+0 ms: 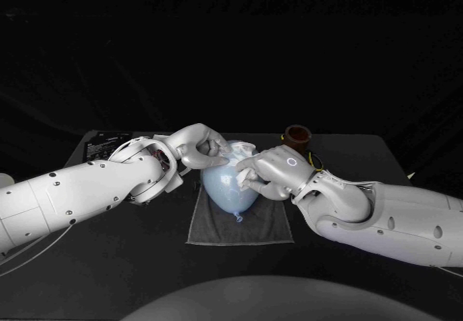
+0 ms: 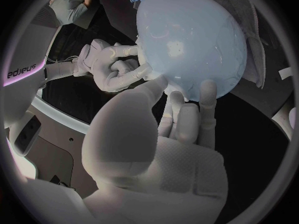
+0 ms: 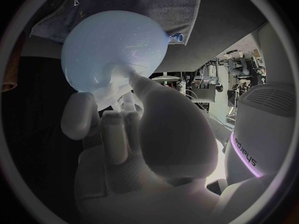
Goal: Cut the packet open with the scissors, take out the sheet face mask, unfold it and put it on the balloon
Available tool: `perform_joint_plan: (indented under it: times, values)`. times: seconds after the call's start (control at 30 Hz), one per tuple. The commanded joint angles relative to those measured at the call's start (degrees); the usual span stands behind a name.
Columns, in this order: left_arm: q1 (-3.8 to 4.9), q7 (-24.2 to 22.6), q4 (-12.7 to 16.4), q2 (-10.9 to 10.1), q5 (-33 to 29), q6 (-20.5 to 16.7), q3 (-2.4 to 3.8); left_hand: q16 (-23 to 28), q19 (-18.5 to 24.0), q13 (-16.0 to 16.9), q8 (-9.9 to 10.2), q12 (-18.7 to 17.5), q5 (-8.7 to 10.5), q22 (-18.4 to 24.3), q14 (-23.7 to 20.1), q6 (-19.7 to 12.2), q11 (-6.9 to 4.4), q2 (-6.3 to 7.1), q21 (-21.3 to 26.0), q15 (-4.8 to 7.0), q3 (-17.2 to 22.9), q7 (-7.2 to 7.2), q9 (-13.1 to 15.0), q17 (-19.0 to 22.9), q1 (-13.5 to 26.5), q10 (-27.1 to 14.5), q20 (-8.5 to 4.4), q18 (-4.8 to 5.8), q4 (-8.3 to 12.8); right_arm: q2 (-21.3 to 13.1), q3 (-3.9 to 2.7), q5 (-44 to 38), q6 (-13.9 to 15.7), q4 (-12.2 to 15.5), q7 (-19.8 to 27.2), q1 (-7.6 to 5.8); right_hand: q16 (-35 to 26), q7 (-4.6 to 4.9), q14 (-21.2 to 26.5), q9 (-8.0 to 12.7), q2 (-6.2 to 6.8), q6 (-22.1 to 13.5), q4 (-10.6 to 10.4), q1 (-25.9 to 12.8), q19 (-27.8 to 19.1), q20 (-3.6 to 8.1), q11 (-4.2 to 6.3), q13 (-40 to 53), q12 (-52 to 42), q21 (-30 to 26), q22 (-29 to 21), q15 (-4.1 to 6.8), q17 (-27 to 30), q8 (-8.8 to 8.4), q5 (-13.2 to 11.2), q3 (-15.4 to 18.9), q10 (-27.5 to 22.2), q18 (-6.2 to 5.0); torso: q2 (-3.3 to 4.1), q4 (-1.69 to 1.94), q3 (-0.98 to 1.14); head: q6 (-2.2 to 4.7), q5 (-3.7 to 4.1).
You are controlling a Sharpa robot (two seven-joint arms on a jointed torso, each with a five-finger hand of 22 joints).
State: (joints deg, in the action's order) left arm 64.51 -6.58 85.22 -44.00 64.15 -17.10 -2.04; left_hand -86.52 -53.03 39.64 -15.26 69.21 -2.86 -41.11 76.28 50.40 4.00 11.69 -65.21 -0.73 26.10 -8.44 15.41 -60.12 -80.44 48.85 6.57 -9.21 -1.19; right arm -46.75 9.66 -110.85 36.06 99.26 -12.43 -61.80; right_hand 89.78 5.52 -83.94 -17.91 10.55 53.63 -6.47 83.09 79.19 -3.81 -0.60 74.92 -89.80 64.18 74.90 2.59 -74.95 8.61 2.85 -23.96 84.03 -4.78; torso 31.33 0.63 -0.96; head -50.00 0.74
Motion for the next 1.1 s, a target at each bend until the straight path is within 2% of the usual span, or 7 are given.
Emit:
perform_joint_plan:
  times: [0.03,0.2,0.27,0.47,0.73,0.9,1.1]
  values:
    - [-0.12,0.8,0.0,0.1,0.0,1.7,-0.15,-0.3,-0.5,0.1,0.3,0.2,0.08,-0.1,0.4,-0.4,-0.05,-0.28,-0.3,0.12,0.4,-0.12,0.0,-0.1,-0.3,0.5,-0.11,-0.58,0.1,0.0,-0.01,-1.9,-3.2,-0.3,-1.3,-0.02,0.2,0.08,-6.1,-0.1,0.43,0.7,0.4,0.2,0.1,0.37,0.13,15.1,-0.2,-0.1,8.4,0.34,-15.0,0.05,-0.1,0.1,6.0,-0.26,-0.03,0.02,-0.03,0.0,0.03]
    - [-0.11,0.8,0.0,0.2,-0.1,1.8,-0.15,-0.3,-0.5,0.1,0.3,0.2,0.08,-0.1,0.4,-0.4,-0.05,-0.28,-0.3,0.12,0.4,-0.12,0.0,-0.1,-0.3,0.5,-0.11,-0.58,0.1,0.0,0.0,-2.4,-3.5,-0.4,-1.4,-0.03,0.2,0.47,-6.1,-0.4,-0.24,4.2,0.4,0.1,0.3,0.01,-0.95,15.1,-0.2,0.3,8.5,-0.48,-15.0,1.41,-0.1,-0.1,6.0,-0.07,0.01,0.0,-0.04,0.0,0.01]
    - [-0.11,0.8,-0.1,0.2,-0.1,1.9,-0.15,-0.3,-0.5,0.1,0.3,0.2,0.08,-0.1,0.4,-0.4,-0.05,-0.28,-0.3,0.12,0.4,-0.12,0.0,-0.1,-0.3,0.5,-0.11,-0.58,0.1,0.0,0.0,-2.6,-3.2,-0.5,-1.4,-0.03,0.2,0.7,-6.1,-0.8,-0.95,6.8,0.4,0.1,0.3,-0.17,-1.18,15.1,-0.2,0.4,8.6,-0.71,-15.0,2.62,-0.1,-0.4,6.0,-0.03,0.03,0.02,-0.03,0.0,0.07]
    - [-0.11,0.9,-0.1,0.2,-0.2,1.9,-0.15,-0.3,-0.5,0.1,0.3,0.2,0.08,-0.1,0.4,-0.4,-0.05,-0.28,-0.3,0.12,0.4,-0.12,0.0,-0.1,-0.3,0.5,-0.11,-0.58,0.1,0.0,0.0,-2.8,-1.4,-0.4,-0.9,-0.04,0.2,-0.47,-6.1,-1.6,-3.08,11.5,0.5,0.2,0.7,-0.18,-0.33,15.1,-0.2,1.2,8.8,-0.27,-15.0,5.13,-0.1,-1.1,6.0,0.0,0.0,0.02,-0.02,0.0,0.09]
    - [-0.11,0.9,-0.2,0.2,-0.2,2.1,-0.15,-0.3,-0.5,0.1,0.3,0.2,0.08,-0.1,0.4,-0.4,-0.05,-0.28,-0.3,0.11,0.4,-0.13,0.0,-0.1,-0.3,0.5,-0.11,-0.58,0.1,-0.1,0.0,-2.8,2.3,0.0,0.4,-0.03,0.2,-1.48,-6.1,-2.3,-3.42,12.5,0.4,-0.4,1.0,0.33,0.55,15.1,-0.2,1.9,8.9,0.44,-15.0,6.66,-0.1,-1.3,6.0,0.08,-0.01,-0.01,0.0,0.0,0.15]
    - [-0.11,0.9,-0.2,0.3,-0.2,2.3,-0.15,-0.3,-0.5,0.2,0.3,0.3,0.08,-0.1,0.4,-0.4,-0.01,-0.33,-0.4,0.08,0.4,-0.16,-0.1,-0.1,-0.3,0.5,-0.09,-0.58,0.0,-0.8,0.0,-2.0,4.7,0.8,1.6,-0.03,0.2,-1.59,-6.1,-2.5,-3.43,12.5,0.4,-0.4,1.1,0.44,0.68,15.1,-0.2,2.2,9.0,0.55,-15.0,6.94,-0.1,-1.5,6.0,0.13,0.02,0.02,0.0,0.0,0.17]
    - [-0.1,1.0,-0.3,0.3,-0.3,2.4,-0.15,-0.3,-0.5,0.2,0.3,0.3,0.08,-0.1,0.4,-0.4,-0.01,-0.33,-0.4,0.08,0.4,-0.16,-0.1,-0.1,-0.3,0.5,-0.09,-0.58,0.0,-3.4,0.0,0.9,6.2,3.5,4.1,-0.04,0.2,-1.64,-6.1,-2.6,-3.38,12.5,0.5,-0.5,1.1,0.5,0.75,15.1,-0.2,2.1,9.0,0.61,-15.0,7.12,-0.1,-1.6,6.0,0.13,0.0,0.01,0.0,0.0,-0.01]
